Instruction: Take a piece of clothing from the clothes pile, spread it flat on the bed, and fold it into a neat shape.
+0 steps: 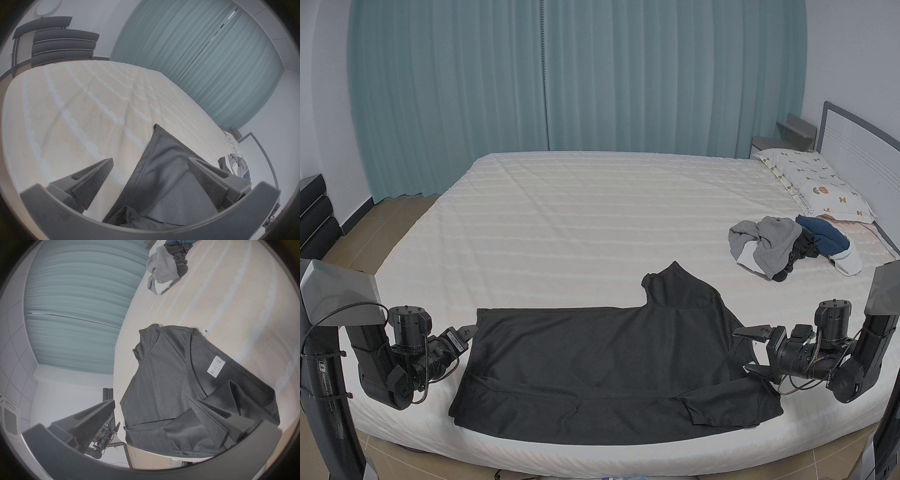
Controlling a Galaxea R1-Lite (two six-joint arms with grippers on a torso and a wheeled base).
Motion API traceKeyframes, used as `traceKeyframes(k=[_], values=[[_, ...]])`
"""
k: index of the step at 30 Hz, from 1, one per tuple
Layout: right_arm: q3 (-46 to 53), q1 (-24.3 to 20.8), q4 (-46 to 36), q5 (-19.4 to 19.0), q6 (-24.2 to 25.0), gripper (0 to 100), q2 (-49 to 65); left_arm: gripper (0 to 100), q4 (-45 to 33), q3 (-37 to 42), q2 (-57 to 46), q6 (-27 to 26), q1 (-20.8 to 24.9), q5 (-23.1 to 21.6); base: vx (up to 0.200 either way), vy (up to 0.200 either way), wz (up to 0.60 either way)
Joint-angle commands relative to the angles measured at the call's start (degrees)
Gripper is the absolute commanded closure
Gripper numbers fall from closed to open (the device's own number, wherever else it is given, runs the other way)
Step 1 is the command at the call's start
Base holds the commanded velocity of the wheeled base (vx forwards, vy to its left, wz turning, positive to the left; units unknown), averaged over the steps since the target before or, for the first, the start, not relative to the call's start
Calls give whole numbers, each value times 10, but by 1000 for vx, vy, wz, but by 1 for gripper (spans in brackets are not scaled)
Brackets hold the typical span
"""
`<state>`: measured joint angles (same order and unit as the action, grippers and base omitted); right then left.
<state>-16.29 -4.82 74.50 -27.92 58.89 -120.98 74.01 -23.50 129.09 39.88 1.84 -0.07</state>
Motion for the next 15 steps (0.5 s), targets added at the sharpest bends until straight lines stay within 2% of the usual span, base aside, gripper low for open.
traceKeyframes(k=[1, 7, 10, 15], values=[[1, 1, 9, 1, 0, 0, -12, 0, -4, -24, 16, 5, -1, 2, 0, 0, 0], [3, 0, 15, 1, 0, 0, -16, 0, -4, -20, 11, 26, 0, 6, 0, 0, 0], [4, 0, 15, 1, 0, 0, -15, 0, -3, -18, 12, 25, 0, 8, 200, 0, 0], [8, 0, 16, 1, 0, 0, -12, 0, 1, -16, 11, 21, 0, 7, 0, 0, 0]])
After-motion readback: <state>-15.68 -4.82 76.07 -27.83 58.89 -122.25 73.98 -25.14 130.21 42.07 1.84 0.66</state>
